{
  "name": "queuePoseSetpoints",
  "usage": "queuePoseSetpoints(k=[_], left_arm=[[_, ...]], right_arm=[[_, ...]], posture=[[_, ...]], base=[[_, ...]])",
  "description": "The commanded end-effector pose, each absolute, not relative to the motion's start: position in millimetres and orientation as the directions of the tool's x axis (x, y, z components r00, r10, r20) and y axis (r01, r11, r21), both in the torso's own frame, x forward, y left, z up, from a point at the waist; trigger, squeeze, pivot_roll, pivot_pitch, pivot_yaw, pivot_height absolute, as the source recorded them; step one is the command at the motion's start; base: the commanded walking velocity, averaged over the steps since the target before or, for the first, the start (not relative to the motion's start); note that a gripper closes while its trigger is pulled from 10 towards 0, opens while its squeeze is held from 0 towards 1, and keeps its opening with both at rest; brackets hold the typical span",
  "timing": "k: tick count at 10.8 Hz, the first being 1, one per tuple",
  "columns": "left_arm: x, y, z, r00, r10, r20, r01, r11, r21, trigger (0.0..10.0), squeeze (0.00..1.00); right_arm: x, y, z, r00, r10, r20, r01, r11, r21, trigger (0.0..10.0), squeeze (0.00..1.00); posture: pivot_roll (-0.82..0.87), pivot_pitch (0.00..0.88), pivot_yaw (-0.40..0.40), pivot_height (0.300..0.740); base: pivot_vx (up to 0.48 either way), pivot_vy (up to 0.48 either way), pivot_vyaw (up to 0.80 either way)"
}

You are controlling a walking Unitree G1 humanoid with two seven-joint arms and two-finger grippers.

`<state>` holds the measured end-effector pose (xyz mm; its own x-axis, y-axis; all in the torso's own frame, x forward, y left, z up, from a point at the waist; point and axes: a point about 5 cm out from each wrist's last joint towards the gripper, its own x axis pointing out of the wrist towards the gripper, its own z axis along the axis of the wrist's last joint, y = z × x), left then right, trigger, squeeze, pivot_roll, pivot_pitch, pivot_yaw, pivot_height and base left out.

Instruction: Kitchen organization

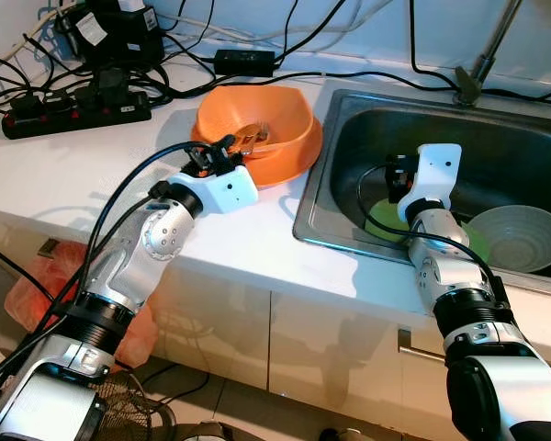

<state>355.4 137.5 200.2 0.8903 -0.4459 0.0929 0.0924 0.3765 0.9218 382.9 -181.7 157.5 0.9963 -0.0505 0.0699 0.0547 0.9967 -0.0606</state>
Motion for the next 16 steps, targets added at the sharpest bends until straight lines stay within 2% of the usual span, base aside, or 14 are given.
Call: queuePoseSetpoints(k=[1,6,7,8,9,10,16], left_arm=[[357.3,133.2,204.0,0.881,-0.464,0.092,0.095,0.365,0.926,10.0,0.0],[361.4,131.6,209.6,0.882,-0.453,0.13,0.05,0.364,0.93,10.0,0.0],[361.6,131.4,209.9,0.883,-0.452,0.127,0.051,0.362,0.931,9.1,0.0],[361.6,131.6,209.8,0.883,-0.453,0.125,0.053,0.362,0.931,2.3,0.0],[361.6,131.7,209.8,0.883,-0.453,0.125,0.054,0.362,0.931,2.3,0.0],[361.6,133.0,209.6,0.884,-0.452,0.122,0.054,0.358,0.932,0.0,0.0],[359.4,138.2,214.4,0.886,-0.445,0.129,0.034,0.342,0.939,0.0,0.0]], right_arm=[[382.1,-183.7,153.1,0.996,-0.067,0.053,0.069,0.997,-0.044,10.0,0.0],[382.0,-184.8,152.9,0.996,-0.07,0.052,0.072,0.996,-0.044,10.0,0.0],[381.9,-184.5,152.7,0.996,-0.069,0.051,0.071,0.997,-0.043,10.0,0.0],[381.7,-184.7,152.2,0.996,-0.07,0.05,0.072,0.996,-0.043,10.0,0.0],[381.6,-184.9,152.1,0.996,-0.071,0.05,0.073,0.996,-0.044,10.0,0.0],[381.7,-185.2,152.2,0.996,-0.073,0.05,0.075,0.996,-0.041,10.0,0.0],[382.6,-183.2,152.5,0.997,-0.067,0.048,0.069,0.997,-0.039,10.0,0.0]], posture=[[0.09,0.066,0.015,0.74],[0.09,0.067,0.013,0.74],[0.09,0.067,0.013,0.74],[0.09,0.067,0.013,0.74],[0.09,0.067,0.013,0.74],[0.09,0.066,0.014,0.74],[0.1,0.054,0.012,0.74]], base=[[0.0,0.0,0.0],[0.0,0.0,0.0],[0.0,0.0,0.0],[0.0,0.0,0.0],[0.0,0.0,0.0],[0.0,0.0,0.0],[0.0,0.0,0.0]])
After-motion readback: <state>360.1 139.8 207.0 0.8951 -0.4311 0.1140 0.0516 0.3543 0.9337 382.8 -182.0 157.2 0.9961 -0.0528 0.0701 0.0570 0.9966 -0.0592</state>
